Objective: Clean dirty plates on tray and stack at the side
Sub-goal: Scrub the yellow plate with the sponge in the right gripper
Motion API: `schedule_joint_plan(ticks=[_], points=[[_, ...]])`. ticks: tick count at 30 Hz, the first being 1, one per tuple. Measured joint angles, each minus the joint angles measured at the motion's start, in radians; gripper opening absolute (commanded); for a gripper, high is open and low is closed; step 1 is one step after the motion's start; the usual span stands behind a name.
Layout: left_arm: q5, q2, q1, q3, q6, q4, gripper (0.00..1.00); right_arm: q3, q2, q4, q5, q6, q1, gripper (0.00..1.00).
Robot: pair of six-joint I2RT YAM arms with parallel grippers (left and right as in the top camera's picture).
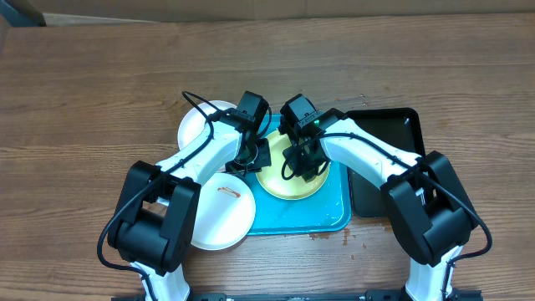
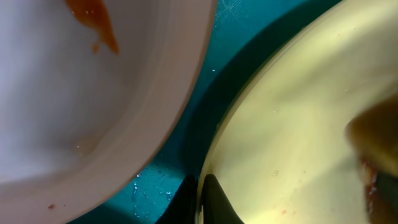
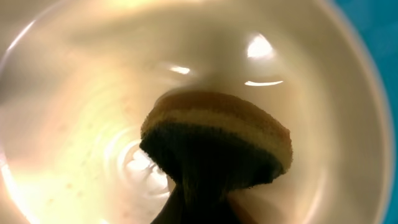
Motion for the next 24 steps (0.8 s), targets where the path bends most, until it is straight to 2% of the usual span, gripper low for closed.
schedule_joint_plan(ticks=[4, 11, 18, 21, 24], points=[[0.000, 0.000, 0.000, 0.000, 0.000, 0.000, 0.04, 0.045, 0.018, -0.071, -0.180, -0.012, -0.047, 0.04], [0.000, 0.000, 0.000, 0.000, 0.000, 0.000, 0.04, 0.200, 0.021, -0.228, -0.278, -0.015, -0.183, 0.04], [0.000, 0.000, 0.000, 0.000, 0.000, 0.000, 0.06, 0.233, -0.047, -0.373, -0.254, -0.014, -0.385, 0.04], [0.000, 0.000, 0.000, 0.000, 0.000, 0.000, 0.12, 0.233, -0.054, -0.429, -0.205, -0.015, -0.464, 0.04], [-0.001, 0.000, 0.000, 0.000, 0.000, 0.000, 0.13, 0.220, -0.054, -0.426, -0.162, -0.014, -0.533, 0.04]])
